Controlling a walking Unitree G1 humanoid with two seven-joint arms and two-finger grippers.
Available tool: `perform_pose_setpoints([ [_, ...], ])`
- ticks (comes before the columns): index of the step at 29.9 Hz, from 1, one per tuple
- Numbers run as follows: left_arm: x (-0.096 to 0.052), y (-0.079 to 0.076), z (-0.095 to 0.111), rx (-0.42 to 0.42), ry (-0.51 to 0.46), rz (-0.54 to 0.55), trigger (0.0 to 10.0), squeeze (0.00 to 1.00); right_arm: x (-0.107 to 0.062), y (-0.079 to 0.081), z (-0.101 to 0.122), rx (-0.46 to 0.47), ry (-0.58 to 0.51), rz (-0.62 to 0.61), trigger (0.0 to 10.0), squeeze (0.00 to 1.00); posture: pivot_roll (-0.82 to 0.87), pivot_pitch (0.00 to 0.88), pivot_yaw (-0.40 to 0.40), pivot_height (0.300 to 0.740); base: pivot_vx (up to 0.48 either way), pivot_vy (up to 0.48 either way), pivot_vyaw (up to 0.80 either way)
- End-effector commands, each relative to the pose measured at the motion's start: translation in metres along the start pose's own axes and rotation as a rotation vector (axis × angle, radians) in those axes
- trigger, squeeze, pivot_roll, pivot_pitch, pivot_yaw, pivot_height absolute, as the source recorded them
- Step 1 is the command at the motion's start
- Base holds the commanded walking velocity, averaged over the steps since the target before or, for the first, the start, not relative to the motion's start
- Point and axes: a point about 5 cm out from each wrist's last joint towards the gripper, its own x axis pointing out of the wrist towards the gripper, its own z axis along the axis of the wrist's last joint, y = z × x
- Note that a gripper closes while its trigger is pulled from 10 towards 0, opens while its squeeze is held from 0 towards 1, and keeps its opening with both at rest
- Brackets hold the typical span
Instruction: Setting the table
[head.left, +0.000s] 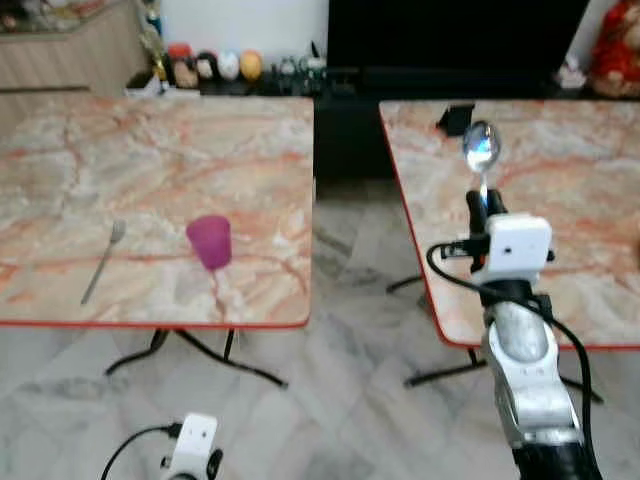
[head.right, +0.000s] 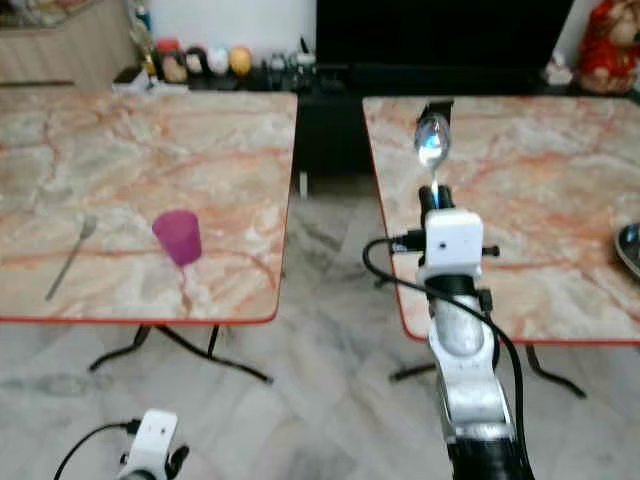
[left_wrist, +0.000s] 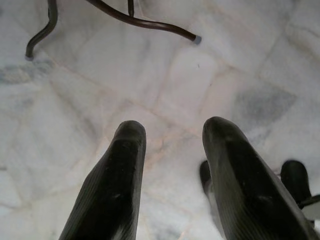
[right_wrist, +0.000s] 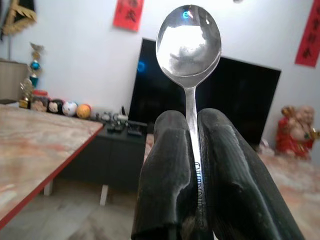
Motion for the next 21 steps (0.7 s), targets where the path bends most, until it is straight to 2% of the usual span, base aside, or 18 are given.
perform_pose_setpoints([
  [1,-0.0016,0.0043,-0.0055,0.014,0.022,0.008,10.0,0.00,0.0013,0.0028,0.0035,0.015,-0.010,0.008,10.0,0.00,-0.04,0.000,-0.019,0.740,0.000,-0.300,0.00],
  [6,-0.0019,0.0047,-0.0065,0.015,0.026,0.007,10.0,0.00,0.0011,0.0011,0.0005,0.052,0.007,-0.014,10.0,0.00,-0.04,0.000,-0.018,0.740,0.000,-0.303,0.00],
  [21,-0.0019,0.0047,-0.0066,0.018,0.026,0.007,10.0,0.00,0.0021,-0.0002,0.0004,0.055,-0.002,-0.031,10.0,0.00,-0.03,0.000,-0.016,0.740,0.000,-0.301,0.00],
])
